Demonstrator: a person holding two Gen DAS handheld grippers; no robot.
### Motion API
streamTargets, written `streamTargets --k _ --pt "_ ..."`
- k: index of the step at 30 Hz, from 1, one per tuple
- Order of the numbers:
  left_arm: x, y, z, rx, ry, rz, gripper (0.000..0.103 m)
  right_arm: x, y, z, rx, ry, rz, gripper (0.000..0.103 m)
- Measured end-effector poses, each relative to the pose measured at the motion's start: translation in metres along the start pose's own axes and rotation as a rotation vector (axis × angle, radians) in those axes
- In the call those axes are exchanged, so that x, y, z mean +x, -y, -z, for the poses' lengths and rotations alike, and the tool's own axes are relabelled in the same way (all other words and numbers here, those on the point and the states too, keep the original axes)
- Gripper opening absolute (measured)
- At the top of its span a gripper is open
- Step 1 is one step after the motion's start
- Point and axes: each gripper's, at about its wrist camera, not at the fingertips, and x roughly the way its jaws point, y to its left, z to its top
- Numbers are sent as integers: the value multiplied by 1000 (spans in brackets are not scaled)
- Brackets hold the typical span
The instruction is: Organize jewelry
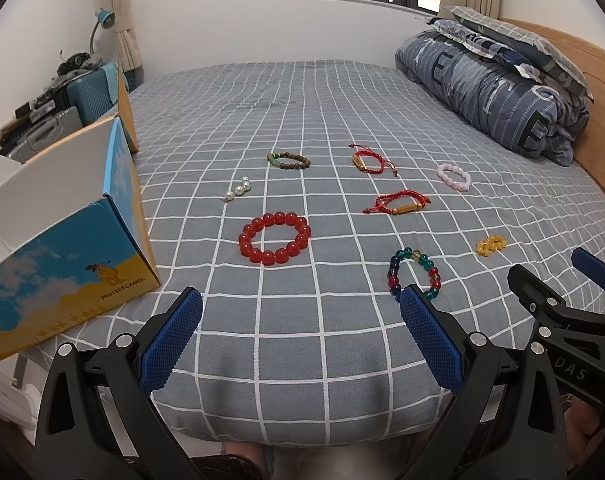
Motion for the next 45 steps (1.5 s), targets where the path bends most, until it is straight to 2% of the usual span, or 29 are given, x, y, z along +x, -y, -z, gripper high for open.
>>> streamTargets --k 8,13,19,26,31,34,40,45 --pt "-2 1 -21 -1 19 -25 97 -10 1 -17 12 11 -7 95" --pt "-7 -2 -54 -6 47 -29 97 -19 7 -44 24 35 -17 95" --pt "12 -7 -104 -34 19 -9 97 -8 13 -92 20 44 -23 95" --pt "58 -3 -159 -36 -6 7 97 43 17 -151 0 26 3 95" --pt "117 -2 -193 -40 -92 7 97 99 28 -181 8 -41 -2 95" --pt "155 -1 -204 -33 -148 -12 97 137 33 -190 -3 -85 40 95" --pt "230 -1 -198 3 -296 -5 97 208 48 -179 17 -212 15 95" --pt "261 -4 -181 -17 -370 4 97 248 61 -166 44 -309 2 95"
